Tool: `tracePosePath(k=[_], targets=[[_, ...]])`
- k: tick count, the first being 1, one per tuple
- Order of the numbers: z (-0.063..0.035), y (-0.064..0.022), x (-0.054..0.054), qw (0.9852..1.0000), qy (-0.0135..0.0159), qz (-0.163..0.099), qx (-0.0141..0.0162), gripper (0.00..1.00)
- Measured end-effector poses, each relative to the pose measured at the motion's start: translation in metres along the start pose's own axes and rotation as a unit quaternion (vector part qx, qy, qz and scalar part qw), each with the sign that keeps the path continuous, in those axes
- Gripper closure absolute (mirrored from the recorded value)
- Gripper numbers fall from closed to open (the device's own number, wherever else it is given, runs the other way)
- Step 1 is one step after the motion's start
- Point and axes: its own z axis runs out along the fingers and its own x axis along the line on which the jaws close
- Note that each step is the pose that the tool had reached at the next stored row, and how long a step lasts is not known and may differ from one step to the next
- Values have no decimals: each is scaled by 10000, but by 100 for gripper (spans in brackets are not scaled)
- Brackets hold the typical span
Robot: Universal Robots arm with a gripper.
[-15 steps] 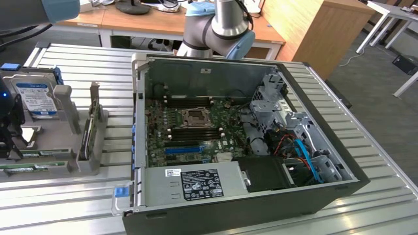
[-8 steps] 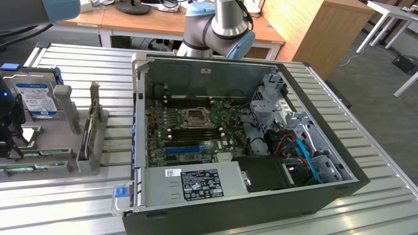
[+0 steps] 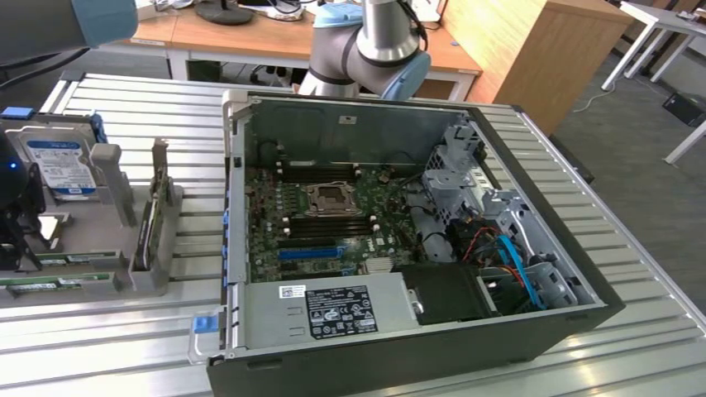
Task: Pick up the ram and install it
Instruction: 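Pick up the ram and move it above insertion slot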
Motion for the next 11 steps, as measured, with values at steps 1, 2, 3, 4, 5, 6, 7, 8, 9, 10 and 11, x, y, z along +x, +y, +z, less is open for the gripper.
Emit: tracePosePath(k=[1,2,3,4,5,6,7,8,9,10,11], targets=[[0,0,0,10000,5,0,-1,68],[0,1,0,10000,7,1,-1,68],[0,1,0,10000,9,1,-1,68],[2,0,-1,10000,16,1,1,68],[2,1,-1,10000,32,2,1,68],[1,1,-1,10000,51,3,0,68],[2,1,-1,10000,63,2,0,68],[2,0,0,10000,69,1,0,68],[2,0,0,10000,69,1,0,68],[1,1,0,10000,70,2,0,68],[1,1,-1,10000,70,2,-1,68]])
